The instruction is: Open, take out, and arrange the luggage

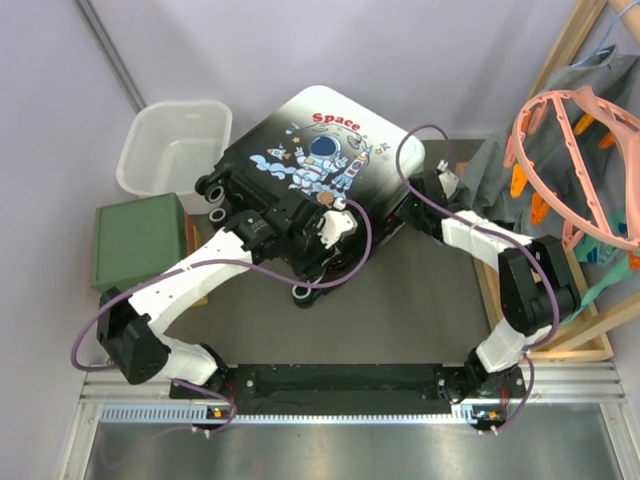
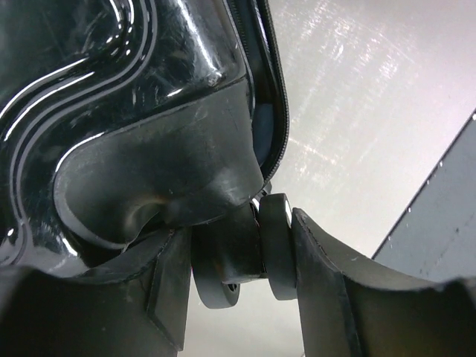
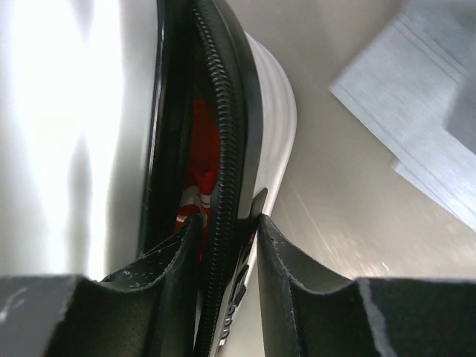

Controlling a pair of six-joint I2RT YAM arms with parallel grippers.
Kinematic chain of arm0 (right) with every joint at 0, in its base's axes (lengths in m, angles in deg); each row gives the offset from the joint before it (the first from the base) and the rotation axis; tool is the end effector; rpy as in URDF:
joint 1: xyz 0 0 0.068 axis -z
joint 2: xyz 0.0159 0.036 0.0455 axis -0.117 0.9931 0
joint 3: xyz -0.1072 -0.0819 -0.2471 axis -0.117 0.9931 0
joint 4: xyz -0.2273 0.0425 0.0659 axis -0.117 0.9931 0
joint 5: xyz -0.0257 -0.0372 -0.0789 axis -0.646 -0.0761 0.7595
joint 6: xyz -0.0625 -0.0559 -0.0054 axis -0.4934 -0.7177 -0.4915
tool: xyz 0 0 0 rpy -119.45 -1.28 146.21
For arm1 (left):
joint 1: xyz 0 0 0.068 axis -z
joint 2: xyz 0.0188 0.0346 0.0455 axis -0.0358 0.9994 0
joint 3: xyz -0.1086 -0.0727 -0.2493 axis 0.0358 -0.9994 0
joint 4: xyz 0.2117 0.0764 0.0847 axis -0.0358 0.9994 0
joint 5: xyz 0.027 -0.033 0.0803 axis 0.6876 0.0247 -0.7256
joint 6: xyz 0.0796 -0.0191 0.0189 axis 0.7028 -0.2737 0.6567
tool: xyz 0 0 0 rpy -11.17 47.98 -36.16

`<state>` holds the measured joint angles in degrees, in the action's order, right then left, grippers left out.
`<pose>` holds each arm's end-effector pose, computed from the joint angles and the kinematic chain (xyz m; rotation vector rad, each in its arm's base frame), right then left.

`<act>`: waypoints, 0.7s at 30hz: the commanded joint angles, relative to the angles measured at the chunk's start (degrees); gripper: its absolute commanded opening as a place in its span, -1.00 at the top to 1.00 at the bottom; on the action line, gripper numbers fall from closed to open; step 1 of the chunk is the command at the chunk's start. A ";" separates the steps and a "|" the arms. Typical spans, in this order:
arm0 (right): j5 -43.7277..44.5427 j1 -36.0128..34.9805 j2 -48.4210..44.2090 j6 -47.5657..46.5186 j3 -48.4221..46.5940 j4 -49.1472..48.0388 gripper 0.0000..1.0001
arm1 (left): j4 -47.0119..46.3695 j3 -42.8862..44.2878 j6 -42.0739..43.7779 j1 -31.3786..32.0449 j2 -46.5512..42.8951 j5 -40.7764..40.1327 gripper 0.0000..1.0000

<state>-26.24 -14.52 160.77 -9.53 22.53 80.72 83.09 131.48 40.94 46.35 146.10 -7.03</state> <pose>0.3518 0.1167 0.2067 0.6947 2.2158 0.3358 0.1965 -0.2102 0.2915 1.3296 2.1752 -0.4297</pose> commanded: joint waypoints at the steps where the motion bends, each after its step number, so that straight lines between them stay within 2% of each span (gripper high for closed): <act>1: 0.96 -2.41 -6.96 -5.77 5.79 4.67 1.00 | -2.14 6.67 7.71 -0.43 -4.98 -0.14 1.00; 7: 5.27 -4.51 -15.84 -6.38 11.94 6.34 1.00 | -5.47 15.63 9.73 -3.86 -4.82 -11.72 1.00; 11: 8.61 -7.24 -22.08 -5.94 14.67 9.23 1.00 | -10.04 20.73 11.23 -5.79 -3.15 -16.05 1.00; 15: 11.59 -10.84 -27.88 -4.98 16.69 11.43 1.00 | -15.93 22.84 12.81 -9.82 -0.78 -18.26 1.00; 21: 12.48 -13.39 -30.09 -3.05 19.51 12.14 1.00 | -27.00 23.90 16.41 -15.20 4.83 -17.64 1.00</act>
<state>-13.24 -23.72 135.83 -5.40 41.48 90.58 76.89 153.69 53.46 36.01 144.55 -16.10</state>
